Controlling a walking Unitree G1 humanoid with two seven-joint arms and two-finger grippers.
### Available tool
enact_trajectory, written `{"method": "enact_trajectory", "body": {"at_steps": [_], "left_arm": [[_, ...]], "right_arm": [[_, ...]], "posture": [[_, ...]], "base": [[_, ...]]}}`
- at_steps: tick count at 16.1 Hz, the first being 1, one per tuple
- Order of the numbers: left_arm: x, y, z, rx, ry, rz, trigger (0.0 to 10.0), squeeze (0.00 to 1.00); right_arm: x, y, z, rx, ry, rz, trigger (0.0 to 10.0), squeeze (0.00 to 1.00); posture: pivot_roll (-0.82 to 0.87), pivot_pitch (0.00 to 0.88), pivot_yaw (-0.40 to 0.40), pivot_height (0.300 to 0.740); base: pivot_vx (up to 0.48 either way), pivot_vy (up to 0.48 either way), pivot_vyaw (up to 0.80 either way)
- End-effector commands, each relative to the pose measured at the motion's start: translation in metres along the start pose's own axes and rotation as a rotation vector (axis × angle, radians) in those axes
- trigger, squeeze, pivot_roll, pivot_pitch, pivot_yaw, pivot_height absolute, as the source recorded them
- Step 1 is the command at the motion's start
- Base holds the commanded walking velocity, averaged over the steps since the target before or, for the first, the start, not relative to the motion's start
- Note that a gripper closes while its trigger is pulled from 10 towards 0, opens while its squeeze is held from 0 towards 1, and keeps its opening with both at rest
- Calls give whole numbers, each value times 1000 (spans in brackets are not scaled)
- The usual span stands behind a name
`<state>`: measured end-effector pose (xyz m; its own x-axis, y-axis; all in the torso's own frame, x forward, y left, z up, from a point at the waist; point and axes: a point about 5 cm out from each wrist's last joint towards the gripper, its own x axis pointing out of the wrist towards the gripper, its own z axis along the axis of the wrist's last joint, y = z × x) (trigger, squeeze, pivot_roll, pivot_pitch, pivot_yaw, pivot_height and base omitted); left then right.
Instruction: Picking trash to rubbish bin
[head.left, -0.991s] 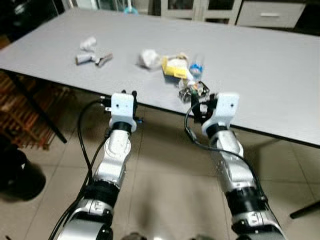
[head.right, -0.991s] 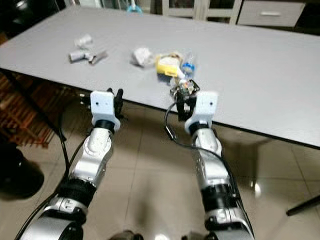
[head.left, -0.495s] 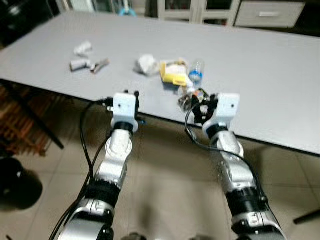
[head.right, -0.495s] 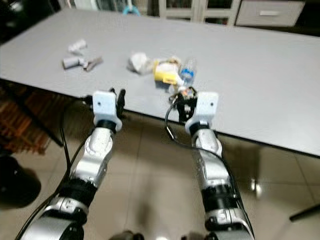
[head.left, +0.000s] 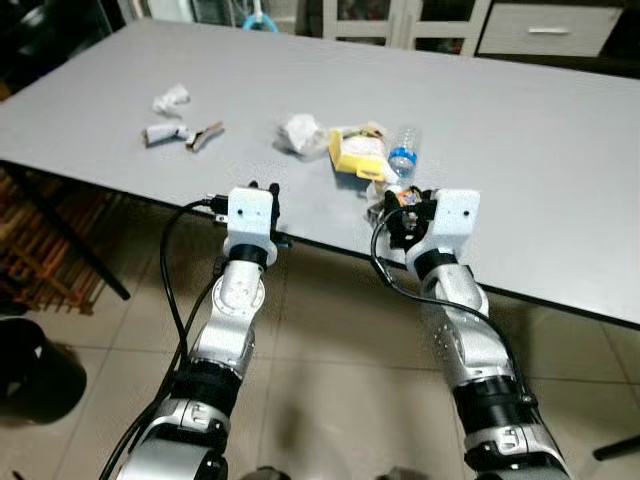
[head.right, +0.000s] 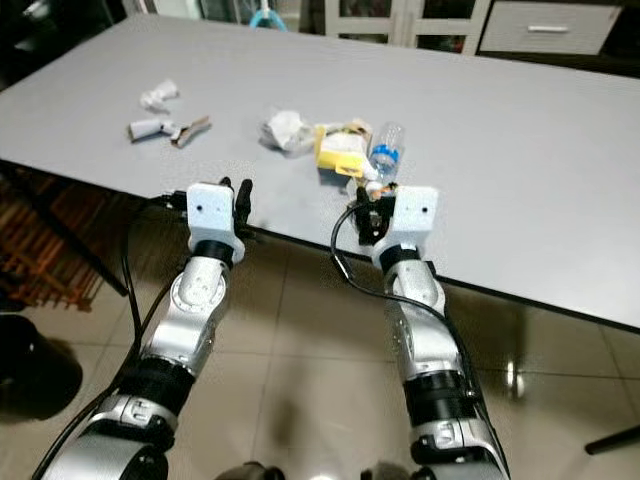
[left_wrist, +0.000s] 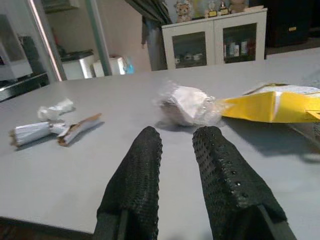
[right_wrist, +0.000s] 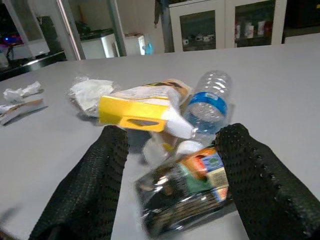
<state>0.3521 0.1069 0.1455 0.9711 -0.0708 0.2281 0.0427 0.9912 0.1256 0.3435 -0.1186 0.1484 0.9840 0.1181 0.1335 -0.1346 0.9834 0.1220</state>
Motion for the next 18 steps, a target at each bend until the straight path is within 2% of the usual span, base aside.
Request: {"method": "enact_trajectory", "body": {"at_steps": [1, 12, 15, 17, 18], "left_arm": [[-1, -8, 0, -9, 7, -16, 10000, 0], [0, -7, 3, -9, -7, -18, 10000, 0], [5, -11, 30, -61, -127, -46, 10000, 0], [7, -10, 37, -75, -175, -27, 10000, 0], [10, -6, 54, -71, -281, -7, 10000, 0]], "right_arm": [[0, -9, 2, -3, -1, -23, 10000, 0], [0, -8, 2, -2, -2, -24, 10000, 0], [0, -9, 2, -2, -1, -24, 10000, 0], [-1, -9, 2, -2, -1, -23, 10000, 0], [-1, -9, 2, -2, -1, -22, 10000, 0]], "posture": [[-53, 125, 39, 740], [-54, 127, 41, 740], [-51, 127, 41, 740], [-52, 126, 41, 740], [-52, 126, 41, 740]], "base": [[300, 0, 0], [305, 0, 0], [94, 0, 0], [0, 0, 0], [0, 0, 0]]}}
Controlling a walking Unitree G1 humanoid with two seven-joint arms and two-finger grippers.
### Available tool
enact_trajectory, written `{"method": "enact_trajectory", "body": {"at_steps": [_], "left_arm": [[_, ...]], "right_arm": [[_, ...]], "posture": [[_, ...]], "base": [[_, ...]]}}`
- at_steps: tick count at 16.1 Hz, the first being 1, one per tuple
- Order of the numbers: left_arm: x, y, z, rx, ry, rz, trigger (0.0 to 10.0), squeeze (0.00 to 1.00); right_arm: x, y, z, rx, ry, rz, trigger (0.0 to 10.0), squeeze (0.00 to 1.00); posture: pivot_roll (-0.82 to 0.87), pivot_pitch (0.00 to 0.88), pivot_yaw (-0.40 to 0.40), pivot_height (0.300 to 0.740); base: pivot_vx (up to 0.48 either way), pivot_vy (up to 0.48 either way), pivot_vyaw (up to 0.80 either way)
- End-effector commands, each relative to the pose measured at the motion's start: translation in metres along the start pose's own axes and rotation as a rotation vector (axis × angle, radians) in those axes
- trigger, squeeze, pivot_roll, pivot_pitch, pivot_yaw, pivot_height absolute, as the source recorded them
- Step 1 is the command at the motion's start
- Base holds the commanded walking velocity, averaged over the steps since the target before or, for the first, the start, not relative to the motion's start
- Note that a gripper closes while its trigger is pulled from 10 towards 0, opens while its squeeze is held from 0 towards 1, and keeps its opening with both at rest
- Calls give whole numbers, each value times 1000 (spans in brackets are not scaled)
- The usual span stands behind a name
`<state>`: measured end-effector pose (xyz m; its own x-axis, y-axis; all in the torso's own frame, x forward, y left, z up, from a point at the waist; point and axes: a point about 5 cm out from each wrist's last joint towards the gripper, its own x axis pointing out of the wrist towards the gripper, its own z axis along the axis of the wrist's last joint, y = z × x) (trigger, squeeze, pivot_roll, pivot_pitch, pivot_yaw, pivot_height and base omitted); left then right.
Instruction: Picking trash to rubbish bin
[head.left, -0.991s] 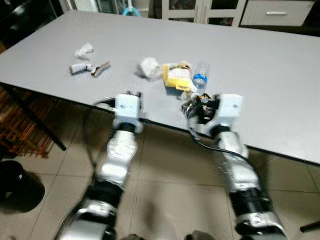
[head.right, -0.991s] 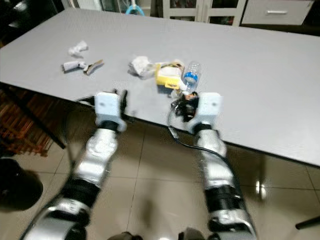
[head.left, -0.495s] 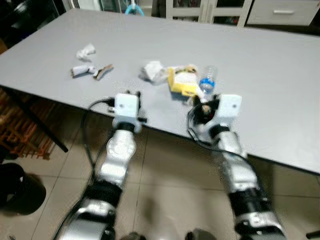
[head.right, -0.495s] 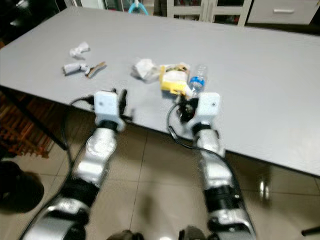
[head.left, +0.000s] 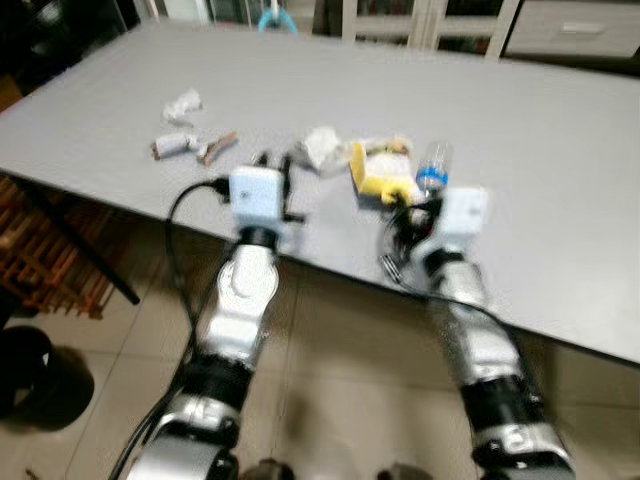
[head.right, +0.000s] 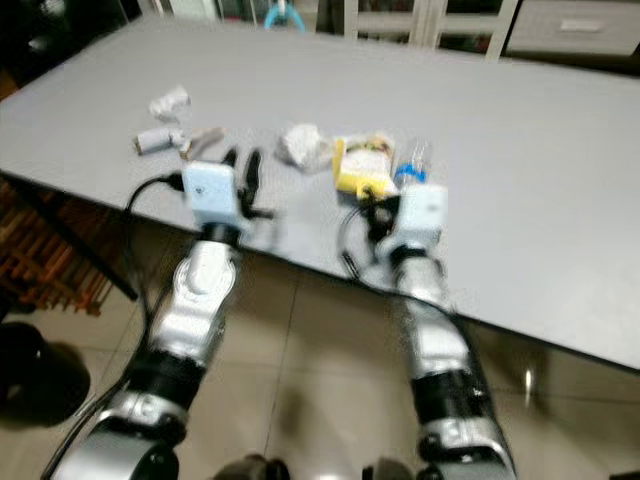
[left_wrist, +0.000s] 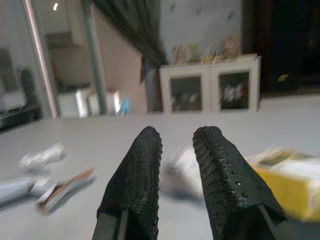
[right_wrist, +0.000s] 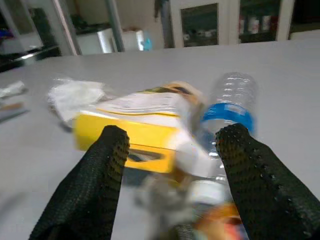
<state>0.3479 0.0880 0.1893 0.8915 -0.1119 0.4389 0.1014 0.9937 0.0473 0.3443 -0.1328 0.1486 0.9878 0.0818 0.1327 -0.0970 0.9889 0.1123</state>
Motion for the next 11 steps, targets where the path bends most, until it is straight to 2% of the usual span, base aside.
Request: {"method": "enact_trajectory", "body": {"at_steps": [1, 2, 3, 6, 8, 9, 10, 11], "left_arm": [[8, 8, 19, -22, -89, 32, 10000, 275], [9, 9, 22, -104, -45, 55, 10000, 1000], [11, 13, 17, -193, 42, 95, 10000, 1000], [11, 17, 6, -336, 130, 137, 10000, 1000], [12, 19, 0, -501, 190, 98, 10000, 1000], [13, 19, -1, -622, 211, 56, 10000, 1000], [11, 20, -4, -685, 224, 30, 10000, 1000], [11, 21, -5, -699, 228, 21, 10000, 1000]], "right_arm": [[0, 5, 0, 13, 3, 14, 10000, 0], [0, 5, 0, 13, 6, 20, 10000, 0], [0, 6, -1, 9, 12, 39, 10000, 0], [-1, 8, -2, 3, 21, 81, 10000, 0], [-3, 12, -3, 1, 30, 118, 10000, 0], [-4, 16, -4, -1, 36, 147, 10000, 0], [-5, 18, -5, -3, 40, 169, 10000, 0], [-6, 19, -5, -3, 41, 177, 10000, 0]], "posture": [[-51, 125, 42, 740], [-51, 125, 41, 740], [-50, 125, 40, 740], [-56, 122, 37, 740], [-56, 121, 38, 740], [-56, 115, 36, 740], [-58, 113, 37, 740], [-59, 113, 37, 740]], "base": [[0, 0, 0], [0, 0, 0], [0, 0, 0], [0, 0, 0], [0, 0, 0], [0, 0, 0], [0, 0, 0], [0, 0, 0]]}}
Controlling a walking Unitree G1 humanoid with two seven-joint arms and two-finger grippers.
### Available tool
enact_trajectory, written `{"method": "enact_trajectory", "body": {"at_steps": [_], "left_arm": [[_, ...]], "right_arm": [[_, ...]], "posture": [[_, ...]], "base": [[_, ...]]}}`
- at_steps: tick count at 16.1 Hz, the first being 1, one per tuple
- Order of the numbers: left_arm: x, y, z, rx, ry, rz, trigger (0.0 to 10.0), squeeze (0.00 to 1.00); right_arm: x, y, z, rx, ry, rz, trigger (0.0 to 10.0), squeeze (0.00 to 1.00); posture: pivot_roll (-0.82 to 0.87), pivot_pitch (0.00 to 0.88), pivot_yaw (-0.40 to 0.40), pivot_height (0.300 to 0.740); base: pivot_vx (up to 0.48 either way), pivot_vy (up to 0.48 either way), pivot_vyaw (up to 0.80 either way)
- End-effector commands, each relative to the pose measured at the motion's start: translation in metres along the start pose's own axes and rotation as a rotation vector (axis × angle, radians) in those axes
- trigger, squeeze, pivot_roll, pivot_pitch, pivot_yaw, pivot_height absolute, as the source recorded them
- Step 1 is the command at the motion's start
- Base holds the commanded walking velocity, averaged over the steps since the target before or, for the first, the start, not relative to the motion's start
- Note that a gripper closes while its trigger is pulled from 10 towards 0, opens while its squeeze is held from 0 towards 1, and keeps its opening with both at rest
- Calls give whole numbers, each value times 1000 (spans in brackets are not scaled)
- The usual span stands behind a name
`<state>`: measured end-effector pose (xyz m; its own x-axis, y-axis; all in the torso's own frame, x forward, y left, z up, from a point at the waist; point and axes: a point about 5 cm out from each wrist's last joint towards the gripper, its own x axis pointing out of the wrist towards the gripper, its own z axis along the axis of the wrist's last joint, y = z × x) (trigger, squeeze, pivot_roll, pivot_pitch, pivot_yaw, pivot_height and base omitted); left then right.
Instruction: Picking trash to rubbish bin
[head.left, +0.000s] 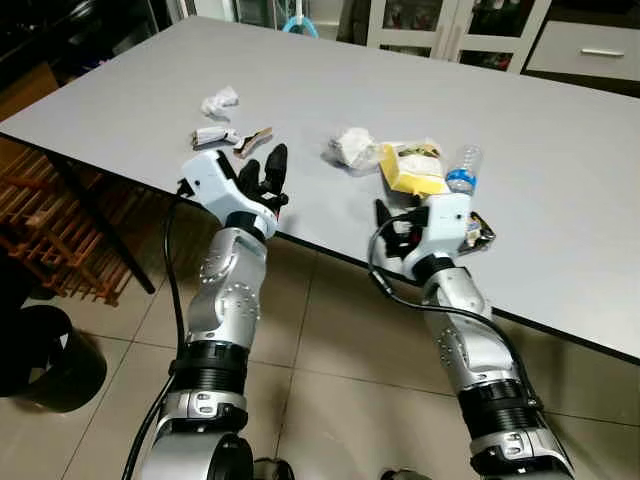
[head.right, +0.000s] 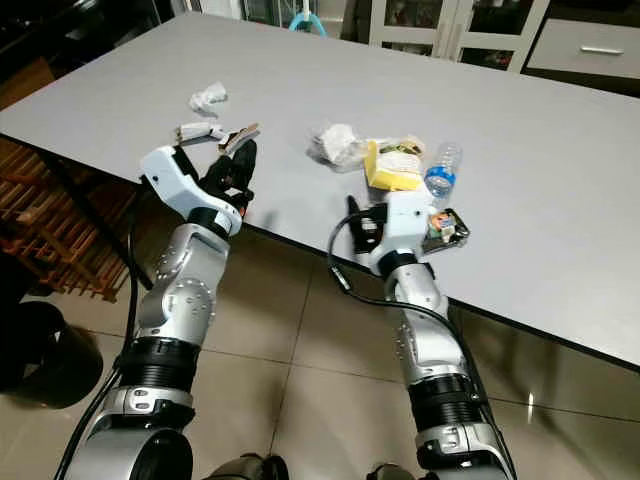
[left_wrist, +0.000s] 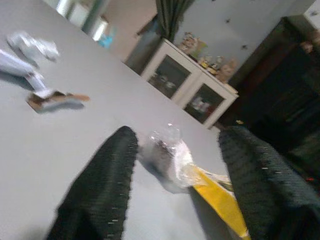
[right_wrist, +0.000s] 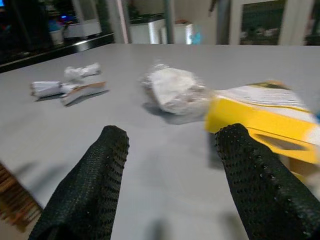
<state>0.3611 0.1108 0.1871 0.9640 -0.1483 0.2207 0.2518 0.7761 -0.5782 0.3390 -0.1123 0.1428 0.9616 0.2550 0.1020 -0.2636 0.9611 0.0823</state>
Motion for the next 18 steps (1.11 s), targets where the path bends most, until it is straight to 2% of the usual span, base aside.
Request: {"method": "enact_trajectory", "body": {"at_steps": [1, 3, 4, 7, 9, 11, 15, 18], "left_arm": [[1, 1, -2, -50, 26, -25, 10000, 1000], [-2, 13, -9, -140, 64, -7, 10000, 1000], [-4, 15, -16, -178, 111, -28, 10000, 0], [-2, 20, -26, -223, 154, -7, 10000, 0], [1, 22, -30, -222, 170, -1, 10000, 0], [8, 18, -33, -285, 185, -33, 10000, 0], [22, 13, -28, -474, 154, -71, 10000, 0], [30, 6, -27, -506, 157, -88, 10000, 0]], "right_arm": [[-2, 1, 2, 6, -6, 16, 10000, 0], [-3, 1, 3, 5, -6, 22, 10000, 0], [-3, 1, 3, 3, -5, 27, 10000, 0], [-5, 2, 3, -3, 1, 42, 10000, 0], [-6, 2, 0, -3, 11, 49, 10000, 0], [-9, 0, -2, -8, 21, 44, 10000, 0], [-13, -1, -1, -12, 22, 36, 10000, 0], [-17, 0, -1, -11, 23, 32, 10000, 0]], "posture": [[-59, 112, 36, 740], [-60, 112, 35, 740], [-62, 118, 33, 740], [-66, 126, 34, 740], [-70, 130, 35, 740], [-77, 135, 37, 740], [-103, 150, 42, 740], [-121, 164, 47, 740]], "base": [[0, 0, 0], [0, 0, 0], [0, 0, 0], [0, 0, 0], [0, 0, 0], [0, 0, 0], [0, 0, 0], [0, 0, 0]]}}
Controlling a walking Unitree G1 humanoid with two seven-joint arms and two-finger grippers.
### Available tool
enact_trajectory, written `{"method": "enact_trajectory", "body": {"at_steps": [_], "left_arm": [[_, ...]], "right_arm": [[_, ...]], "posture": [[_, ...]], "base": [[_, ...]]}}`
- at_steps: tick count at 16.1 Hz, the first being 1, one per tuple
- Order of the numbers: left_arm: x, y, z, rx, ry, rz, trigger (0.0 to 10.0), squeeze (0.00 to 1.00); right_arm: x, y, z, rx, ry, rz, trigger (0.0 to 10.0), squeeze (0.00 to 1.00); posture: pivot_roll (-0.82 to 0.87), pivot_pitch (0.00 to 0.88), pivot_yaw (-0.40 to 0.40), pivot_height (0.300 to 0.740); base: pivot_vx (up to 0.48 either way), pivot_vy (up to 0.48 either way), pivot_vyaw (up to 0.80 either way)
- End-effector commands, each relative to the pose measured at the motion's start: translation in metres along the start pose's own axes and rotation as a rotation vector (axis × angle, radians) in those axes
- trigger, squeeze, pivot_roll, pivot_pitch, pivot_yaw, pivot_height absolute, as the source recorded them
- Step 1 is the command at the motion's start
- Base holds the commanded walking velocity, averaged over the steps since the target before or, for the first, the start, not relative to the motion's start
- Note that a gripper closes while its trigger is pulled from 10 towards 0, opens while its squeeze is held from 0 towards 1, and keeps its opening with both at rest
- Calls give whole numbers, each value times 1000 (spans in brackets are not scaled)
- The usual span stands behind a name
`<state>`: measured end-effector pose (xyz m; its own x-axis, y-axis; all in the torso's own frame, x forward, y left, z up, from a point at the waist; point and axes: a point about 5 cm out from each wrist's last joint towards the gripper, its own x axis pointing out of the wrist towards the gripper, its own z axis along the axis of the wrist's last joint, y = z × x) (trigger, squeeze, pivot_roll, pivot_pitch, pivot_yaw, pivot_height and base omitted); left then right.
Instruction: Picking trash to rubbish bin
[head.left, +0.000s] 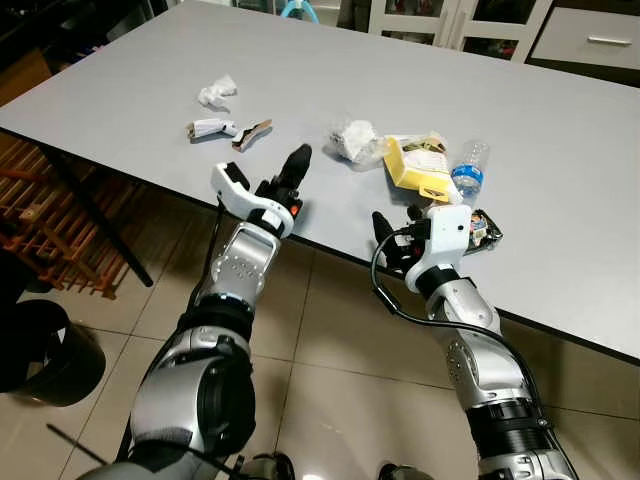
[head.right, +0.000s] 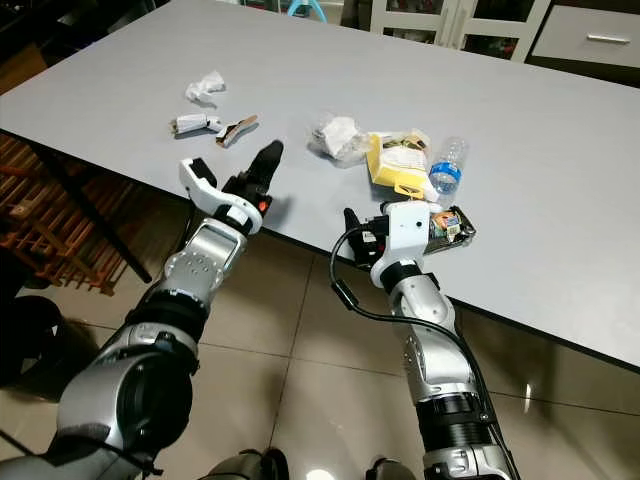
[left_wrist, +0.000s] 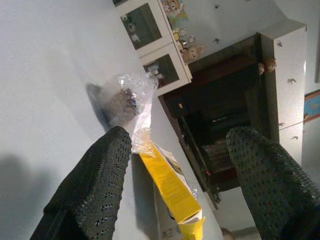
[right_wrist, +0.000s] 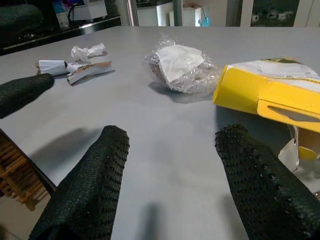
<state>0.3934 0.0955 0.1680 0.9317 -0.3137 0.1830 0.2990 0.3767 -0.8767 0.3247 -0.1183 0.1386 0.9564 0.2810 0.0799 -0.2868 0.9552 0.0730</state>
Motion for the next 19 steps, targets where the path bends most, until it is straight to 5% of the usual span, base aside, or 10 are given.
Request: {"method": "enact_trajectory", "body": {"at_steps": [1, 9, 19], "left_arm": [[4, -4, -6, -35, 19, -23, 10000, 0], [21, -35, -58, -62, 183, -30, 10000, 0], [31, -53, -54, -28, 191, -40, 10000, 0]], "right_arm": [[-3, 3, 1, -2, -1, 6, 10000, 0], [-15, 12, 1, 29, -4, -27, 10000, 0], [-32, 27, 1, 71, -5, -74, 10000, 0]], "posture": [[-125, 168, 50, 740], [-188, 219, 96, 740], [-250, 287, 163, 740]], "base": [[0, 0, 0], [0, 0, 0], [0, 0, 0]]}}
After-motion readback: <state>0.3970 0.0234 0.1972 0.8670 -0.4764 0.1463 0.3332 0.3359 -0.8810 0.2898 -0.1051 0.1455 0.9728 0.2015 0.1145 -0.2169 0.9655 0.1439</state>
